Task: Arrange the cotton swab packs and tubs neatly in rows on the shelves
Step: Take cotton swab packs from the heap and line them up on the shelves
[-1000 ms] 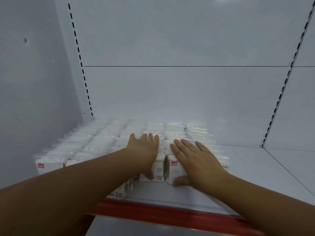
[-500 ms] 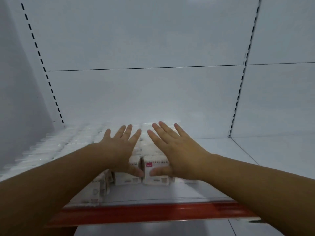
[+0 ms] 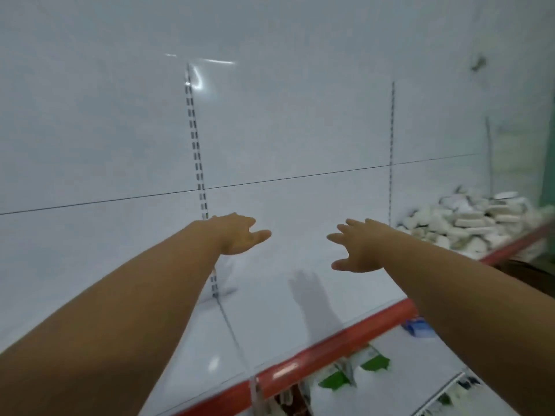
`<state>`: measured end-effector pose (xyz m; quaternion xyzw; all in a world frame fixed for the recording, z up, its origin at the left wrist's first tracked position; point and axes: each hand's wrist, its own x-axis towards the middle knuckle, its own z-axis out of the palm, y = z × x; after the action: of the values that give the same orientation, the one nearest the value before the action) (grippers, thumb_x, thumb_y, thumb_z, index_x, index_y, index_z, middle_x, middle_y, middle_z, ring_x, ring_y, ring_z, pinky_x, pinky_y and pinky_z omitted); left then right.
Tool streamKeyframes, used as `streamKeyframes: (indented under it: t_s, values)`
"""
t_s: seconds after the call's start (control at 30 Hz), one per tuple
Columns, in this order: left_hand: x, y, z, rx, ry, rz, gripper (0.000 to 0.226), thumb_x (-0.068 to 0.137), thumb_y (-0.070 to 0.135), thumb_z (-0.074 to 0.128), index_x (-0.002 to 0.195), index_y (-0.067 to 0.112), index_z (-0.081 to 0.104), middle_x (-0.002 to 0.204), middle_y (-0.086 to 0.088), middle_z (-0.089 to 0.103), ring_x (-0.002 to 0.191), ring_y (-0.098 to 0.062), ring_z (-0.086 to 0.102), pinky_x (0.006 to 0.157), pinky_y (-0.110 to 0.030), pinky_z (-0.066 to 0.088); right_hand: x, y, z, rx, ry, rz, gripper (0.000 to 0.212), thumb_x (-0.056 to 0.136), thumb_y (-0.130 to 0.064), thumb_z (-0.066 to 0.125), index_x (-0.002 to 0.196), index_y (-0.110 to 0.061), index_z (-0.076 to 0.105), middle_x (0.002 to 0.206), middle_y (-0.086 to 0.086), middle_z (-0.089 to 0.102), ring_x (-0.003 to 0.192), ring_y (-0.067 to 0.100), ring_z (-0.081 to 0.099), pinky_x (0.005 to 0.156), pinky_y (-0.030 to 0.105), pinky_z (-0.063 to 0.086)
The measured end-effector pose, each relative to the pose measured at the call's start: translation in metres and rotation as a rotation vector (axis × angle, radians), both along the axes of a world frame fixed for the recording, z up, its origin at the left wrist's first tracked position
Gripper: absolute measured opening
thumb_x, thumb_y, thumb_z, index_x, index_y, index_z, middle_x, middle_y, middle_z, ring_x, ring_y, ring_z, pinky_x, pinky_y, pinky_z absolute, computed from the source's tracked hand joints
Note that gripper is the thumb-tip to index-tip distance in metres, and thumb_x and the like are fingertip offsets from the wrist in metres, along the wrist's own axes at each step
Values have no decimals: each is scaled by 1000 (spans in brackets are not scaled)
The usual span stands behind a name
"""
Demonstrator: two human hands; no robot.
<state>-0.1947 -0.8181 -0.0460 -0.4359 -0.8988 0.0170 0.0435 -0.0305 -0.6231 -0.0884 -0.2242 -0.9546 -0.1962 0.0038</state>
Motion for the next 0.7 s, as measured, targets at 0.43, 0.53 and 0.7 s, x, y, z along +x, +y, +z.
streamKeyframes:
  t_s: [0.43,0.53,0.7]
  values:
    - [160,296,-25,-60,-90,-425,70,97,60,33,154,23,15,160,2,19,146,-17,21,118,-33,18,281,224,-12,-138,125,-427,76,91,-62,43,153,-32,10,162,1,8,148,24,11,117,49,21]
    - [168,357,-32,-102,-69,-479,66,97,54,41,152,23,22,158,0,26,143,-19,27,113,-32,23,292,261,-21,-156,158,-434,74,91,-59,46,152,-33,14,161,-1,13,147,22,16,117,45,23]
    - [158,465,-46,-79,-49,-589,61,94,51,49,147,25,33,152,1,36,136,-19,39,110,-33,32,281,343,-30,-126,108,-453,73,91,-54,49,152,-32,14,161,-2,13,147,20,15,118,43,22]
